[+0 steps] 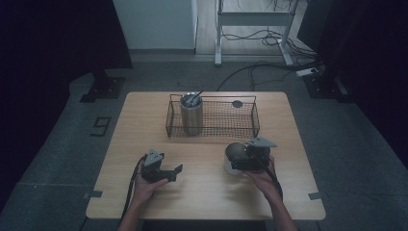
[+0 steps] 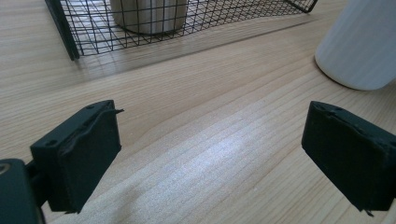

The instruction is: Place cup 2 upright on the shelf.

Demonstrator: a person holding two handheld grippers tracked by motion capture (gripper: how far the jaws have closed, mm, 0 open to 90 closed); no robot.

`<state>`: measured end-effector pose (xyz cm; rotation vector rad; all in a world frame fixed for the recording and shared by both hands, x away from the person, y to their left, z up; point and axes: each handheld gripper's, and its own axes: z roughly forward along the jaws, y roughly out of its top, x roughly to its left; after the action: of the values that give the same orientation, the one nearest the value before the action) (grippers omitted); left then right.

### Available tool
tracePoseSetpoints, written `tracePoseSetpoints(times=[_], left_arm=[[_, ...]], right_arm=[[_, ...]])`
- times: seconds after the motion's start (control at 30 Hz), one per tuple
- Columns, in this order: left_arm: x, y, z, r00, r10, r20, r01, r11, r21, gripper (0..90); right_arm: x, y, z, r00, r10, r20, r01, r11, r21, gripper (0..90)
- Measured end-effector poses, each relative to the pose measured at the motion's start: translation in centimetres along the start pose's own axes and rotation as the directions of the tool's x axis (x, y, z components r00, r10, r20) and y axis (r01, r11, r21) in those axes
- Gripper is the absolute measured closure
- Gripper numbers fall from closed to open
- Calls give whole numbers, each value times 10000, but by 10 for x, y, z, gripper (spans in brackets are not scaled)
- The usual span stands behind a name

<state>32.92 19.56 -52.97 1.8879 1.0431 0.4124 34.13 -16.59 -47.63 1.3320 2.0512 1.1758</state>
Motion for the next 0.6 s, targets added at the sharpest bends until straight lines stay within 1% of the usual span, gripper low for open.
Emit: tracePoseSetpoints(times=[0.17, 0.33, 0.43, 0.6], left_arm=[[-1, 0, 0, 10000, 9, 13, -9, 10000, 2, 45], [-1, 0, 0, 10000, 55, 24, -55, 10000, 21, 45], [-1, -1, 0, 10000, 58, 31, -58, 10000, 24, 45], [-2, -1, 1, 10000, 50, 42, -51, 10000, 56, 45]], right_arm=[[2, 1, -1, 10000, 14, 1, -14, 10000, -89, 0], [6, 3, -4, 9998, 19, -209, -24, 9998, -204, 0], [9, 3, -1, 9997, -58, -257, 55, 9999, -96, 0], [12, 1, 7, 9998, -128, -135, 130, 9998, 160, 0]])
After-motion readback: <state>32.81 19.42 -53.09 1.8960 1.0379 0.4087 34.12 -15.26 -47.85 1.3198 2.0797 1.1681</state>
